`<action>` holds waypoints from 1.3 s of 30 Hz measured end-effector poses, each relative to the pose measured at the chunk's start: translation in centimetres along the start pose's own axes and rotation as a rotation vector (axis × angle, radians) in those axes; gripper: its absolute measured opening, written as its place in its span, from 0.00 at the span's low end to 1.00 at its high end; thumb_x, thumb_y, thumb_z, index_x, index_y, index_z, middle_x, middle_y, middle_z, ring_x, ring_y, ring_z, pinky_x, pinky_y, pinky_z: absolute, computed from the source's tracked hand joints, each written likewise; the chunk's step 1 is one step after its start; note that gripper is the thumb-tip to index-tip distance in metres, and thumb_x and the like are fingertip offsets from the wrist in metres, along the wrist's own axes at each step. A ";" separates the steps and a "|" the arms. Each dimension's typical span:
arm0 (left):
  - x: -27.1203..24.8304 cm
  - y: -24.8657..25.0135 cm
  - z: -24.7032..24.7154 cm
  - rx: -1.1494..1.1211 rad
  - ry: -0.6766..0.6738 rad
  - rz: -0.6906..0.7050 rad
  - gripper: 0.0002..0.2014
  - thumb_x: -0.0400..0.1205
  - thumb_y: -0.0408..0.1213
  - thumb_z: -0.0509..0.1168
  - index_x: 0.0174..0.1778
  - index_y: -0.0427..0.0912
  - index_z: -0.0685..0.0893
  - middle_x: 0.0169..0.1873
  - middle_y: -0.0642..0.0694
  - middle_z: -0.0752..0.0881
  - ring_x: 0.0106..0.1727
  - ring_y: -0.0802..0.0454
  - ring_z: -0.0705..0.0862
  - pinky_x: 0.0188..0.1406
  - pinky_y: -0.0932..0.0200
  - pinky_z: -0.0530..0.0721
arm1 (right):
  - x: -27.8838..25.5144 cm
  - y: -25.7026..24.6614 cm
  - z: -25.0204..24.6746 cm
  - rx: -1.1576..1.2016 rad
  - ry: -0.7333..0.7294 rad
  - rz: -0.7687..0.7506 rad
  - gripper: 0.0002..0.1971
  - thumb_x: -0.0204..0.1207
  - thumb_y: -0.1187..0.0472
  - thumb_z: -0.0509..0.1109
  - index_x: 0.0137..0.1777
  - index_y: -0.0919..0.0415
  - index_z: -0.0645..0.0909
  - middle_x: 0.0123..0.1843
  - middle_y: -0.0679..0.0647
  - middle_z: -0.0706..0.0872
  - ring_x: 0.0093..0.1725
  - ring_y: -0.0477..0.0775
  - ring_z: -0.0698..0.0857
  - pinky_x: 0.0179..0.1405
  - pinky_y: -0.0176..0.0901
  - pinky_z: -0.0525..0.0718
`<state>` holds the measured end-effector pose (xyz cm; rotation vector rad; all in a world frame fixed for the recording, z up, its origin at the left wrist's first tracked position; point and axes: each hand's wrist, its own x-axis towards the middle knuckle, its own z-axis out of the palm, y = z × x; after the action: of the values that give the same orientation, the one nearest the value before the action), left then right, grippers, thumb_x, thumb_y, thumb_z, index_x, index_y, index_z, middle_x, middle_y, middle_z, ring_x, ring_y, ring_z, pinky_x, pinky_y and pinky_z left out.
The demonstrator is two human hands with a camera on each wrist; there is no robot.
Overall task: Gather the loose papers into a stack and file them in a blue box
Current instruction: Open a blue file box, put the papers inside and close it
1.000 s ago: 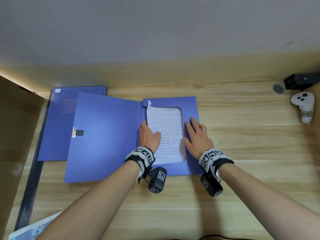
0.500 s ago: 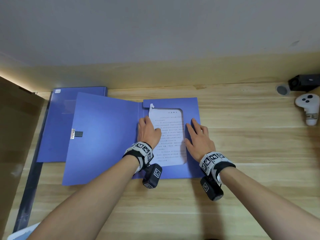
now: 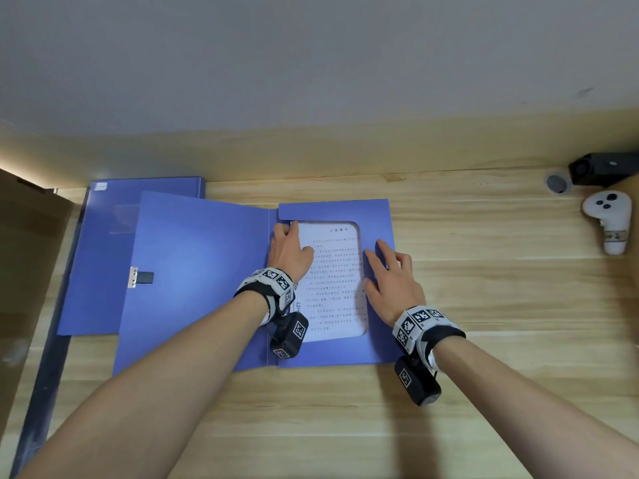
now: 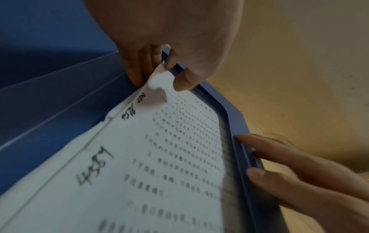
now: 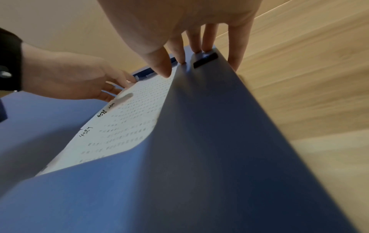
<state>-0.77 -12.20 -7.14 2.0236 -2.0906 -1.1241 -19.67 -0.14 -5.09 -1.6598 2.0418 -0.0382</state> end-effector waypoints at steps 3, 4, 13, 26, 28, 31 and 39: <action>-1.8 -1.1 0.2 -0.103 0.022 0.019 0.25 0.79 0.37 0.61 0.73 0.39 0.70 0.65 0.38 0.73 0.67 0.38 0.76 0.66 0.40 0.79 | -0.1 0.0 0.1 -0.007 0.004 -0.001 0.28 0.80 0.53 0.58 0.81 0.50 0.61 0.86 0.46 0.53 0.77 0.57 0.57 0.34 0.48 0.86; -2.5 -1.5 0.3 -0.099 0.013 0.013 0.22 0.79 0.37 0.61 0.70 0.38 0.72 0.64 0.38 0.74 0.67 0.38 0.76 0.66 0.41 0.79 | -0.1 0.1 0.1 -0.012 0.003 -0.002 0.28 0.80 0.53 0.58 0.81 0.50 0.61 0.86 0.46 0.53 0.77 0.58 0.57 0.33 0.48 0.85; -8.0 -1.8 2.5 -0.002 -0.159 -0.090 0.17 0.79 0.42 0.61 0.60 0.37 0.72 0.63 0.42 0.67 0.65 0.41 0.72 0.67 0.45 0.78 | -0.3 0.0 0.2 -0.027 0.010 0.001 0.29 0.81 0.53 0.57 0.82 0.50 0.60 0.86 0.47 0.52 0.78 0.58 0.56 0.37 0.51 0.84; -11.2 -4.1 -2.3 -0.249 -0.022 -0.160 0.37 0.82 0.39 0.61 0.87 0.45 0.54 0.85 0.43 0.61 0.84 0.43 0.63 0.81 0.43 0.66 | -1.0 0.6 -1.1 0.073 -0.008 -0.062 0.31 0.81 0.53 0.59 0.84 0.56 0.59 0.87 0.54 0.57 0.83 0.61 0.57 0.79 0.52 0.64; -11.6 -5.7 -4.9 -0.157 0.159 -0.153 0.34 0.81 0.36 0.63 0.85 0.41 0.59 0.82 0.39 0.65 0.81 0.40 0.66 0.78 0.44 0.67 | -1.8 0.6 -1.3 0.086 -0.010 -0.051 0.30 0.82 0.54 0.60 0.84 0.58 0.60 0.86 0.56 0.58 0.83 0.61 0.58 0.79 0.52 0.63; -12.3 -8.9 -8.7 0.063 0.378 -0.248 0.38 0.76 0.37 0.67 0.82 0.38 0.61 0.82 0.36 0.63 0.84 0.38 0.61 0.78 0.39 0.65 | -3.6 0.3 -1.3 0.069 -0.032 -0.040 0.27 0.81 0.55 0.60 0.80 0.61 0.66 0.84 0.57 0.60 0.80 0.62 0.62 0.75 0.53 0.69; -14.9 -12.6 -14.0 -0.109 0.174 -0.550 0.43 0.79 0.37 0.69 0.85 0.34 0.51 0.82 0.30 0.63 0.80 0.30 0.67 0.74 0.39 0.72 | -7.4 0.7 0.8 -0.021 -0.177 0.012 0.29 0.82 0.56 0.58 0.83 0.58 0.60 0.88 0.57 0.46 0.84 0.62 0.54 0.81 0.52 0.61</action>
<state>19.20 -4.39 3.69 2.6079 -1.3952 -1.0281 -19.03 7.12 -3.31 -1.6027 1.9252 0.1311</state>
